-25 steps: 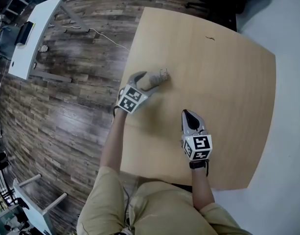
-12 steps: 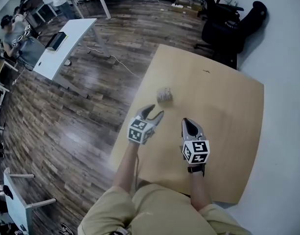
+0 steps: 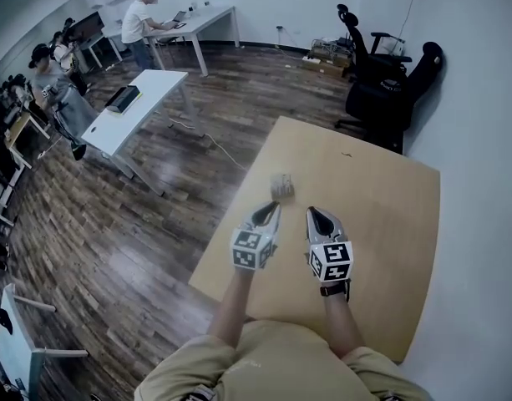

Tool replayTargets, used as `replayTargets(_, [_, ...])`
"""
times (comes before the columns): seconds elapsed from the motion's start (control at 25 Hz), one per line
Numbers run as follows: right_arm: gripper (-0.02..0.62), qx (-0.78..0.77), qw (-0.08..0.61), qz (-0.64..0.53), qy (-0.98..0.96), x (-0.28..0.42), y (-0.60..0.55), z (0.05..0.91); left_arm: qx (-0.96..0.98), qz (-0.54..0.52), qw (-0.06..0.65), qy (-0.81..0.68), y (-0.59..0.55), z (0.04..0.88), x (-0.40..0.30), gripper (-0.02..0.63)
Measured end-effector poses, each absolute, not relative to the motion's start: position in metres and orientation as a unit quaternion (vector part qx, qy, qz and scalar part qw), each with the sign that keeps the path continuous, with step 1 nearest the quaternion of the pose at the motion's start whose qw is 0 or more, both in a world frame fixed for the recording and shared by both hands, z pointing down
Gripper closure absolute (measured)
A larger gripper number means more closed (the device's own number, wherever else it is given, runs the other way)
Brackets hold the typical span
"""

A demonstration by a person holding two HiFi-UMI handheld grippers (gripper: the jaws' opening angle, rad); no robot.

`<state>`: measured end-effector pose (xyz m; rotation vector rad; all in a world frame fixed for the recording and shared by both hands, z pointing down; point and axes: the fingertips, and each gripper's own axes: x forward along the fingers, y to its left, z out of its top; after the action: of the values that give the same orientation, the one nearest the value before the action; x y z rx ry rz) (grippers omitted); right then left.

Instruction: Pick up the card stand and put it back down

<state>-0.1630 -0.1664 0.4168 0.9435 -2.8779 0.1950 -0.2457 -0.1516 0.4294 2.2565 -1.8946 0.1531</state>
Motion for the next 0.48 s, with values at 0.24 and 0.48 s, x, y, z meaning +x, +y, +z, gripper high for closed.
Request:
replayTargets(0.24, [0.589,0.326,0.036,0.037,-0.944,-0.149,-0.158,0.393,0.758,0.035,0.051,-0.649,-0.129,0.399,-0.224,0.604])
replayTargets(0.48, [0.589,0.325,0.045,0.018,-0.945,-0.142,-0.150,0.387,0.761,0.029,0.029,-0.647,-0.114,0.389,-0.205,0.606])
